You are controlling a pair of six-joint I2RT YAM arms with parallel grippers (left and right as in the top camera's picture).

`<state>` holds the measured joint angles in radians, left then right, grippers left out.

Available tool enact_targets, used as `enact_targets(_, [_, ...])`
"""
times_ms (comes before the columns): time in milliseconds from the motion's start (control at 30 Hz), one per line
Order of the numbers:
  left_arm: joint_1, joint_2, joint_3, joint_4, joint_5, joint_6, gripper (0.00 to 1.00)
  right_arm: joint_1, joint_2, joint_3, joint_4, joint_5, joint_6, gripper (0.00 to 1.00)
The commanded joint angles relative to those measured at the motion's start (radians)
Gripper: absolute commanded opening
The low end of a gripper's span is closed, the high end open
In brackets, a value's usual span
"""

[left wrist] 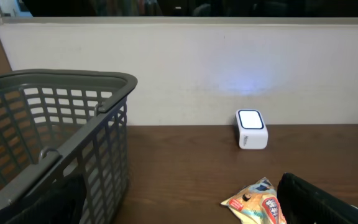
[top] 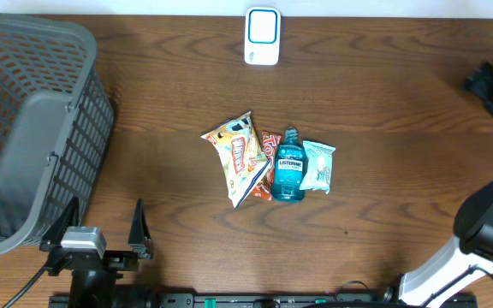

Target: Scan the item barcode

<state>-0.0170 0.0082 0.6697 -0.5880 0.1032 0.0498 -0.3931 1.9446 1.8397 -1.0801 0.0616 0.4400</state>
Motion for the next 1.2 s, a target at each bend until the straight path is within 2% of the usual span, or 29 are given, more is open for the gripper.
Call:
enact_targets(0, [-0.004, -0.006, 0.002, 0.001, 0.009, 0.008, 0.98, 0.095, -0.009, 0.006, -0.055, -0.348, 0.047, 0.99])
enact_targets(200, [-0.004, -0.006, 0.002, 0.001, 0.009, 0.008, 0.98, 0.318, 0.013, 0.004, -0.148, -0.320, 0.058, 0.99])
enact_targets(367, [-0.004, -0.006, 0.002, 0.001, 0.009, 0.008, 0.98, 0.501, 0.039, 0.003, -0.189, -0.308, -0.047, 0.99])
enact_targets(567, [-0.004, -0.006, 0.002, 0.001, 0.009, 0.008, 0.98, 0.702, 0.054, 0.003, -0.254, -0.078, -0.038, 0.99])
enact_targets(833, [-0.005, -0.006, 0.002, 0.002, 0.009, 0.008, 0.98, 0.887, 0.054, -0.023, -0.360, 0.287, 0.221, 0.99])
enact_targets(1000, [-0.005, -0.006, 0.002, 0.001, 0.009, 0.008, 0.98, 0.941, 0.054, -0.112, -0.310, 0.384, 0.291, 0.99])
enact_targets(1167, [-0.005, -0.006, 0.002, 0.001, 0.009, 0.008, 0.98, 0.949, 0.054, -0.241, -0.200, 0.375, 0.300, 0.99])
